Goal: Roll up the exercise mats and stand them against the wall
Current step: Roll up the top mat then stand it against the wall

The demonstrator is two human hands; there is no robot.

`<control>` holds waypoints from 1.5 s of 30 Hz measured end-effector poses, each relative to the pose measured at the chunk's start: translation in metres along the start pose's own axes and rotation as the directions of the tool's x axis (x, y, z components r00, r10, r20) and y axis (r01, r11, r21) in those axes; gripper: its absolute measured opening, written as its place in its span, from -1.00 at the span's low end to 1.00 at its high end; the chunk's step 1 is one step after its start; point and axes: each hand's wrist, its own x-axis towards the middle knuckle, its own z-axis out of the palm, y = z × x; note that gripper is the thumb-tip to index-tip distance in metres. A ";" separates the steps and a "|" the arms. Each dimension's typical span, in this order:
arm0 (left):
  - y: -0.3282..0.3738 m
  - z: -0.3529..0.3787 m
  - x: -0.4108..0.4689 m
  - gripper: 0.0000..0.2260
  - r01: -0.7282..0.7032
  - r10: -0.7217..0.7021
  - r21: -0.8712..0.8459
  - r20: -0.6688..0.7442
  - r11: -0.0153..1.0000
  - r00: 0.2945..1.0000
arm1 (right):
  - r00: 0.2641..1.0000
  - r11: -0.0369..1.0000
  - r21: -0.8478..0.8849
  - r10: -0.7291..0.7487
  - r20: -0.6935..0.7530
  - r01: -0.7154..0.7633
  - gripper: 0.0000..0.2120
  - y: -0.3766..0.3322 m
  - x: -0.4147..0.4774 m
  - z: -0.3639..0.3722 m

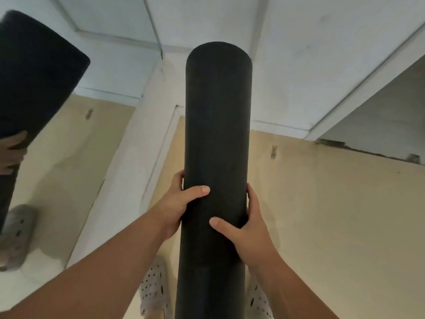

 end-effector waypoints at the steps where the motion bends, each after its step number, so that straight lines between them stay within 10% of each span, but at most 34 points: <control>1: -0.018 -0.007 0.026 -0.16 0.020 -0.020 -0.003 0.004 1.000 1.000 | 1.000 1.000 -0.005 0.015 -0.019 -0.015 0.08 0.023 0.018 0.004; 26: -0.228 -0.147 0.352 -0.16 0.239 -0.251 0.089 0.169 0.967 0.953 | 0.970 0.828 -0.507 0.218 -0.106 -0.241 0.29 0.271 0.266 0.077; 33: -0.211 -0.149 0.320 -0.31 0.112 -0.057 0.248 -0.216 0.962 0.975 | 0.940 0.931 -0.135 0.328 -0.097 -0.339 0.07 0.281 0.261 0.061; 38: -0.232 -0.141 0.273 -0.44 0.018 0.199 0.605 -0.290 0.796 0.936 | 0.900 0.873 -0.217 0.427 -0.090 -0.436 0.36 0.272 0.273 0.067; 42: -0.258 -0.152 0.247 -0.20 -0.012 0.350 0.827 -0.224 0.561 0.909 | 0.907 0.804 -0.431 0.411 -0.094 -0.409 0.41 0.266 0.280 0.114; 45: -0.268 -0.160 0.240 0.22 0.089 0.165 0.868 -0.192 0.489 0.967 | 0.904 0.791 -0.444 0.408 -0.131 -0.421 0.44 0.262 0.286 0.134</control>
